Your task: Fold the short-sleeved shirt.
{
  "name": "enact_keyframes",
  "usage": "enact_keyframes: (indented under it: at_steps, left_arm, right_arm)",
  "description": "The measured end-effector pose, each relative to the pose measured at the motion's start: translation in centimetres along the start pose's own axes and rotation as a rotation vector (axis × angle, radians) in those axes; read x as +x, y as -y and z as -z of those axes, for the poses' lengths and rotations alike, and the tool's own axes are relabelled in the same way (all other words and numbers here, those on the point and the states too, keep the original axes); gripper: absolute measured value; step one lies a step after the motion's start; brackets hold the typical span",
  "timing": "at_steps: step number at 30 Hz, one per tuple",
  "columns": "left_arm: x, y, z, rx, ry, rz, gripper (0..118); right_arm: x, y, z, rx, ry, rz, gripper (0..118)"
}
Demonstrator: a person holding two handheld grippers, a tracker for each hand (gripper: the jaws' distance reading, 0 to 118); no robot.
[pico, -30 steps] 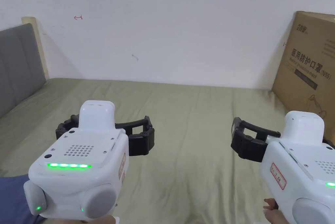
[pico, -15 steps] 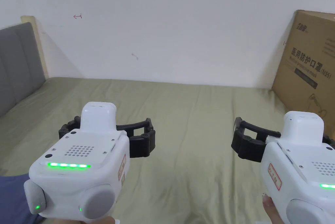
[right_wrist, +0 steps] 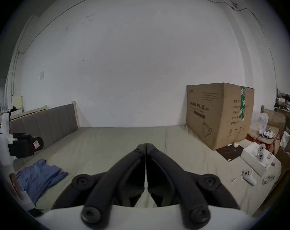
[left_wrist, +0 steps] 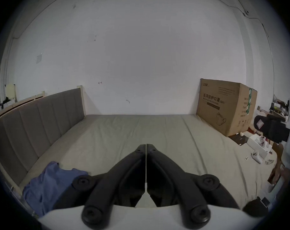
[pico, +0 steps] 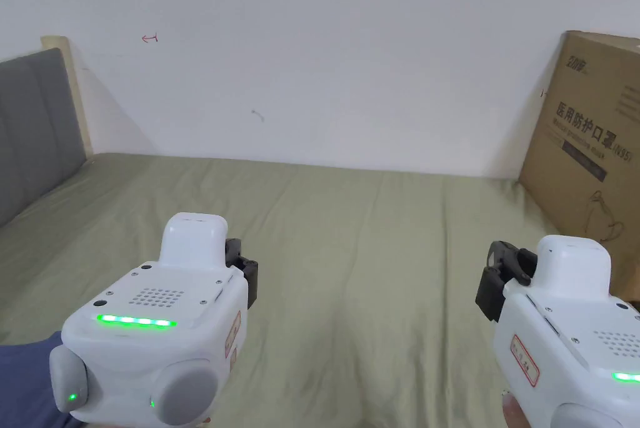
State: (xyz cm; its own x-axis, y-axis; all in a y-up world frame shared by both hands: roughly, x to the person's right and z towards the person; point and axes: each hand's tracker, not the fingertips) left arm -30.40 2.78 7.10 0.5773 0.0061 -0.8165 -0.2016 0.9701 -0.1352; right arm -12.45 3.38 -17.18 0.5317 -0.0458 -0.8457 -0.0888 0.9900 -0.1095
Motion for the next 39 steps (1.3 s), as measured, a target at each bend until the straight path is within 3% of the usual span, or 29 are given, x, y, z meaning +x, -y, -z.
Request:
enact_keyframes:
  at_steps: [6,9,18,20,24,29,32,35,36,37,38,39]
  left_arm:
    - [-2.4,-0.4,-0.9,0.026,0.001,-0.023,0]
    - [-5.8,-0.6,-2.6,0.047,-0.079,-0.012,0]
    - [-18.6,0.1,-11.2,0.039,-0.459,-0.031,0]
    - [-19.9,0.9,-12.8,0.046,-0.5,-0.047,0]
    - [-22.1,1.7,-13.9,0.031,-0.548,-0.114,0]
    - [-24.4,2.1,-11.9,-0.017,-0.569,-0.1,0]
    - [-28.2,2.4,-8.0,-0.221,-0.498,-0.156,0]
    - [-33.6,5.3,-2.8,-0.513,-0.37,-0.382,2]
    - [-35.1,6.8,-1.5,-0.596,-0.341,-0.45,16]
    - [-36.6,8.4,-0.3,-0.655,-0.32,-0.521,45]
    - [-37.7,10.0,1.0,-0.705,-0.316,-0.565,87]
    - [-38.5,11.3,1.8,-0.732,-0.323,-0.591,97]
  right_arm:
    - [0.6,0.4,1.0,-0.037,-0.02,0.076,0]
    - [-1.6,1.2,2.4,-0.057,-0.053,0.089,0]
    - [-17.5,1.2,4.4,-0.137,-0.513,0.012,0]
    - [-19.4,1.1,4.3,-0.131,-0.56,0.008,0]
    - [-21.2,1.2,4.9,-0.147,-0.569,-0.005,0]
    - [-20.2,1.9,5.9,-0.195,-0.546,-0.001,0]
    - [-19.1,2.5,6.5,-0.231,-0.512,-0.036,0]
    - [-17.9,3.4,7.4,-0.277,-0.474,-0.063,0]
    - [-17.5,3.9,7.7,-0.292,-0.464,-0.061,0]
    - [-17.1,4.2,8.0,-0.309,-0.455,-0.059,0]
    - [-16.8,4.6,8.4,-0.328,-0.449,-0.051,0]
    - [-16.5,4.9,8.7,-0.347,-0.445,-0.042,0]
